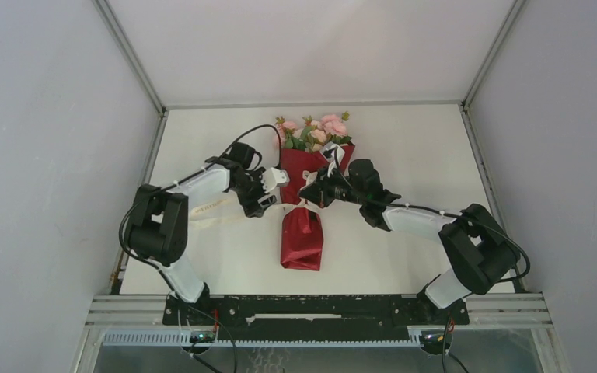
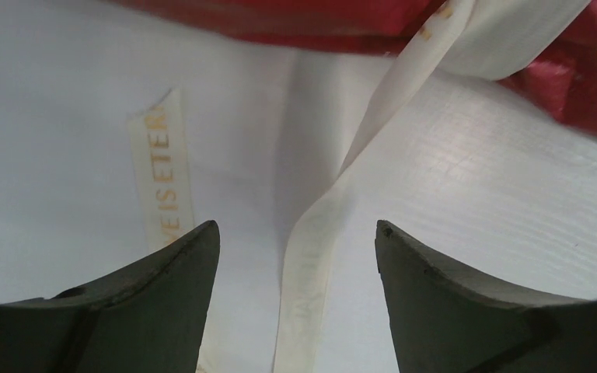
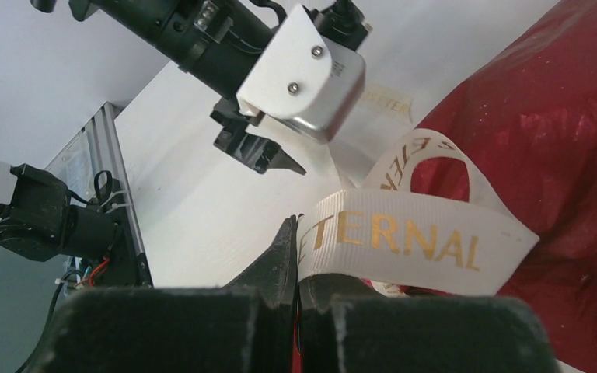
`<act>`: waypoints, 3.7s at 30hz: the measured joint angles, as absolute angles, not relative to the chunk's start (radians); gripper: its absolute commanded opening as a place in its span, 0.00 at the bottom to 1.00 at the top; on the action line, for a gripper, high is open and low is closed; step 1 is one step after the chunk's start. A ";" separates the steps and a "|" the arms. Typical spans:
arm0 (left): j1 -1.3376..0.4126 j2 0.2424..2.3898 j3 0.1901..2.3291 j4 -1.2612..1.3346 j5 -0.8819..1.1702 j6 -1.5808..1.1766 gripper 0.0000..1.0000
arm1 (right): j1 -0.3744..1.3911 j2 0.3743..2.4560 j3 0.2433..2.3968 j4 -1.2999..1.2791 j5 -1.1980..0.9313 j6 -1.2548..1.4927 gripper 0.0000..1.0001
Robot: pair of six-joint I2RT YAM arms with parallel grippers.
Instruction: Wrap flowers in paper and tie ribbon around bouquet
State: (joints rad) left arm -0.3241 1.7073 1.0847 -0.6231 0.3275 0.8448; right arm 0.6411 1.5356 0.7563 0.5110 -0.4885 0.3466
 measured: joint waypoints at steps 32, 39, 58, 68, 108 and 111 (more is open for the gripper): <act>-0.448 1.824 1.158 -0.651 0.249 0.546 0.00 | 0.329 1.232 0.532 0.316 -0.516 0.465 0.00; -0.393 1.779 1.106 -0.634 0.213 0.503 0.00 | 0.107 1.224 0.362 0.267 -0.579 0.547 0.00; -0.278 1.724 1.042 -0.624 0.194 0.521 0.04 | 0.044 1.141 0.332 0.121 -0.575 0.562 0.00; -0.351 1.582 1.184 -0.835 0.456 0.628 0.47 | 0.390 1.192 0.541 0.172 -0.572 0.543 0.00; -1.025 1.687 1.284 -0.890 0.409 0.891 0.50 | 0.521 1.391 1.058 -0.081 -0.621 0.426 0.00; -1.022 1.615 1.349 -0.981 0.442 0.891 0.51 | 0.509 1.391 1.058 -0.102 -0.611 0.408 0.00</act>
